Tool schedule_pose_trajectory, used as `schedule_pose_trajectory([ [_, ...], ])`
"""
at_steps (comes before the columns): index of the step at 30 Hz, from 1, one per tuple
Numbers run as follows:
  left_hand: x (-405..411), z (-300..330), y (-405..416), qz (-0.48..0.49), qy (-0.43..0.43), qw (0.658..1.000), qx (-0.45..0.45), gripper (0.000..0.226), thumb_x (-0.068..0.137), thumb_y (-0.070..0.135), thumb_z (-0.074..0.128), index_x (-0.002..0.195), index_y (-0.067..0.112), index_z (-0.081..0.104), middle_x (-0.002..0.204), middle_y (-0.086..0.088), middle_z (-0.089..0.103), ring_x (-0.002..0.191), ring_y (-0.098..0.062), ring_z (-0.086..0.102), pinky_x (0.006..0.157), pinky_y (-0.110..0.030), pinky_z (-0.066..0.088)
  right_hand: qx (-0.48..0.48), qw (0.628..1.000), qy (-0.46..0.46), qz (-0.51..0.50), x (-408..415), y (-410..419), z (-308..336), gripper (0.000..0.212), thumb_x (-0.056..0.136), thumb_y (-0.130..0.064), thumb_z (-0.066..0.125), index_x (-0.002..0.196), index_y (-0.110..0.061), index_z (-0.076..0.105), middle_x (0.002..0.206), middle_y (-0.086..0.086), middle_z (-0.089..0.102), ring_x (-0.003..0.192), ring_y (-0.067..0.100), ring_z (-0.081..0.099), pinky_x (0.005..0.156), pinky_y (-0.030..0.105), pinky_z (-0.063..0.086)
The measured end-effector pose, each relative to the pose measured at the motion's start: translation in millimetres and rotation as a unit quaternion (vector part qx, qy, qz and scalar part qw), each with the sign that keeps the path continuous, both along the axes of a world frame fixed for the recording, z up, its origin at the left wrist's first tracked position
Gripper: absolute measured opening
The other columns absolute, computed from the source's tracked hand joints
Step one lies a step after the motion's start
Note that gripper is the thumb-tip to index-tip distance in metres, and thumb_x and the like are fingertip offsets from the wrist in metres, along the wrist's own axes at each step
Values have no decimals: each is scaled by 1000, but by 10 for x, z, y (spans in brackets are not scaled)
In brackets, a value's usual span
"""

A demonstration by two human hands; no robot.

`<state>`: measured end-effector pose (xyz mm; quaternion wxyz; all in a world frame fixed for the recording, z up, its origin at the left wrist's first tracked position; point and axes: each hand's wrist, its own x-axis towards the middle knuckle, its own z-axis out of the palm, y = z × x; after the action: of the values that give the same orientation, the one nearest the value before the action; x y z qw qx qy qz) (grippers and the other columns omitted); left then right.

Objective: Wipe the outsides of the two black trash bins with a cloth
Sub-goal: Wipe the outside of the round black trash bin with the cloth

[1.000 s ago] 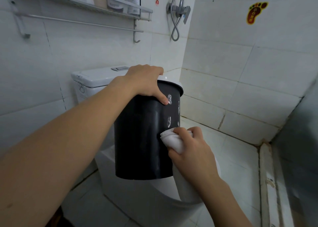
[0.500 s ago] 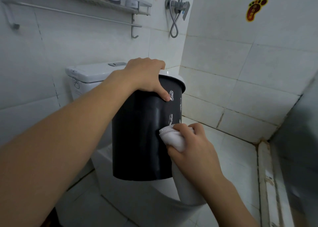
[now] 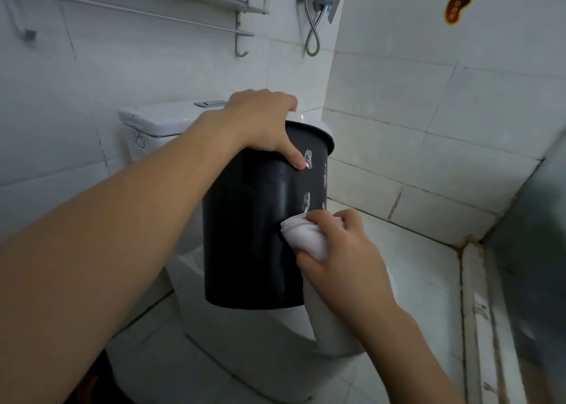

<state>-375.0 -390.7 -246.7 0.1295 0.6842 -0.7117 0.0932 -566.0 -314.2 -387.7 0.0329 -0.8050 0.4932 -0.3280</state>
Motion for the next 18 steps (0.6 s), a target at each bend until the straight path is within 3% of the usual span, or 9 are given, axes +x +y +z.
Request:
schedule_pose_trajectory([
  [4, -10, 3, 19, -2, -8, 1000, -3, 102, 49, 78, 78, 131, 26, 48, 125, -1, 61, 107, -29, 54, 76, -34, 33, 7, 999, 3, -40, -58, -78, 33, 39, 80, -38, 62, 117, -42, 50, 116, -7, 40, 89, 22, 55, 61, 28, 37],
  [8, -21, 2, 9, -13, -9, 1000, -6, 92, 49, 77, 79, 122, 28, 50, 114, 3, 61, 91, -23, 46, 74, -34, 33, -6, 1000, 2, 11, -2, 8, 21, 40, 78, -38, 63, 114, -44, 47, 110, -9, 39, 85, 20, 54, 62, 30, 43],
  [12, -22, 9, 12, -10, -14, 1000, -8, 84, 49, 77, 78, 111, 29, 49, 98, 8, 51, 90, -23, 46, 72, -34, 33, 2, 1000, 4, -1, 5, -18, 22, 40, 79, -40, 62, 117, -43, 49, 111, -8, 39, 87, 22, 55, 66, 34, 46],
  [15, -4, 9, 27, -6, -14, 1000, -9, 81, 49, 77, 78, 107, 29, 48, 95, 8, 51, 89, -24, 47, 71, -34, 33, 4, 1000, 4, -19, -29, -55, 30, 41, 80, -40, 62, 118, -43, 49, 114, -8, 40, 90, 22, 55, 63, 31, 42],
  [18, -10, 8, 34, -12, -14, 1000, -6, 81, 50, 76, 79, 108, 29, 47, 96, 9, 50, 90, -23, 46, 72, -34, 33, 1, 1000, 2, 15, -5, 3, 33, 39, 79, -40, 63, 116, -43, 50, 110, -9, 40, 87, 20, 55, 67, 34, 49],
])
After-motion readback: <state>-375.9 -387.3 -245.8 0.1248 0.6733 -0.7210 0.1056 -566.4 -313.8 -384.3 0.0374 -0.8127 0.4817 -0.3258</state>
